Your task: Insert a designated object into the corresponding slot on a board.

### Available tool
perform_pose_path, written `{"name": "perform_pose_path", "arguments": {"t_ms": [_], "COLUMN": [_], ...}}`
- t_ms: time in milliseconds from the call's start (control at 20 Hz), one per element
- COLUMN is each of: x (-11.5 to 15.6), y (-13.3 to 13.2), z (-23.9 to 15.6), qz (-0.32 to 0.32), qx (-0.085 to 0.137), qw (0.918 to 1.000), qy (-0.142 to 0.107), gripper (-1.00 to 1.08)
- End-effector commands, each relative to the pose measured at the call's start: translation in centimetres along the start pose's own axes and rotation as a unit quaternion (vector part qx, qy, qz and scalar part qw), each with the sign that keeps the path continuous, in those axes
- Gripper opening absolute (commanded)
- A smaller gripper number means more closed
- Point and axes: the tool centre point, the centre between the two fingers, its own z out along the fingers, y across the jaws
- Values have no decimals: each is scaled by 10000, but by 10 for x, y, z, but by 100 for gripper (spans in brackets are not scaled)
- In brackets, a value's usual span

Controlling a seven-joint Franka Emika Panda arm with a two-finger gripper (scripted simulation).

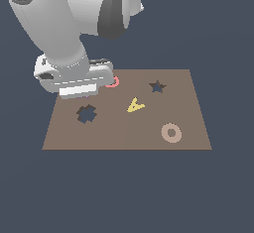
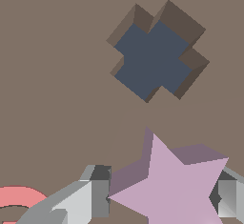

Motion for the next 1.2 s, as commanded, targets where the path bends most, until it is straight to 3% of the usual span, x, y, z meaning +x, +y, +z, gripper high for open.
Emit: {"name": "perform_pose_path", "arguments": {"t_ms": [0,250,400,550,700,850,1150], "x": [14,43,59,73,85,94,102], "y": [-4,-18,-30,-45,-62,-81,-121], "z": [-1,-2,-2,-3,-3,-4,-5], "qz": [-533,-1768,-2530,-3282,-4016,-4715,-6007], "qx": [-1,-2,-3,-4,-4,-4,-4], "qw": [9986,9842,9675,9446,9158,8819,7995], "qy": [2,4,5,6,7,8,9], "gripper": [-100,-100,-100,-100,-100,-100,-100]}}
